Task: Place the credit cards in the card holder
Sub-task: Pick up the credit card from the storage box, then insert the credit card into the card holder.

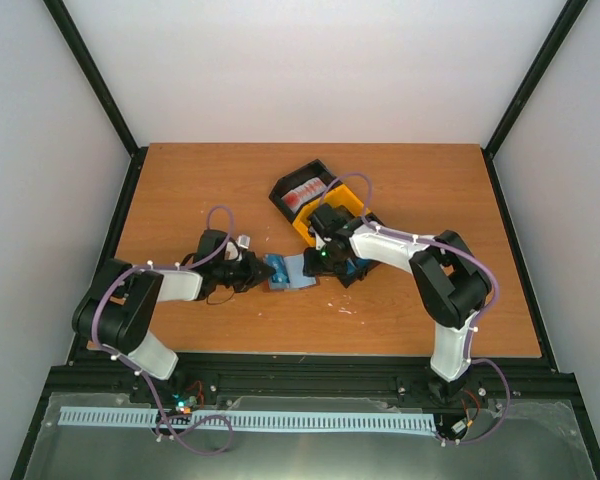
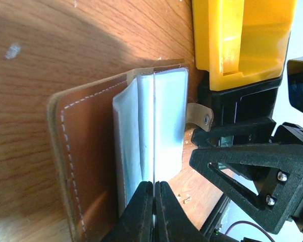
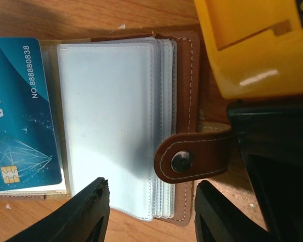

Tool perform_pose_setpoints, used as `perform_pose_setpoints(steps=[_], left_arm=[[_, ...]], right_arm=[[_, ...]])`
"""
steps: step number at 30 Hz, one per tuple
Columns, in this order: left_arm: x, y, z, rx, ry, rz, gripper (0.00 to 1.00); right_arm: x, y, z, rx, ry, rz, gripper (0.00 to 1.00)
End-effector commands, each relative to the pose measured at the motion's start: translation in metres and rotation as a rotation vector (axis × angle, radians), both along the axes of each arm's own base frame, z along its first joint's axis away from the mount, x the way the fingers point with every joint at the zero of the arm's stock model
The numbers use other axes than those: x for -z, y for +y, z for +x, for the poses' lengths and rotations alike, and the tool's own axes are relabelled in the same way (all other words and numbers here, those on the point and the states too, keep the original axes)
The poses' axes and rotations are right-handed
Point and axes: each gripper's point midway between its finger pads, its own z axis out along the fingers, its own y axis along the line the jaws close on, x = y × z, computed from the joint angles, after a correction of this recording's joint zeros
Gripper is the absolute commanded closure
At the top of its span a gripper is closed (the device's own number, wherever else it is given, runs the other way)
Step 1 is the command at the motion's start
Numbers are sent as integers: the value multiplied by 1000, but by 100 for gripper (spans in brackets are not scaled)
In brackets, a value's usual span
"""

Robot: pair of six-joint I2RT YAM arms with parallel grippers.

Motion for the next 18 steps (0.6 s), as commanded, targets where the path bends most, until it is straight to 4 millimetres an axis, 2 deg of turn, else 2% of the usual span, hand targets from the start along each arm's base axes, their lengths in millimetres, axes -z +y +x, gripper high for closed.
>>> perform_pose_setpoints(steps=[1,12,18], left_arm=[[3,-1,5,5,-33,25,99],[6,-6,8,19,-47,-4,99],[9,-9,2,30,-41,-37,100]], right_arm=[[2,-4,-1,-25,-35,-81,53],[26,1,-16,-61,1,-134,55],[31,2,-19,-55,24,-135,58]])
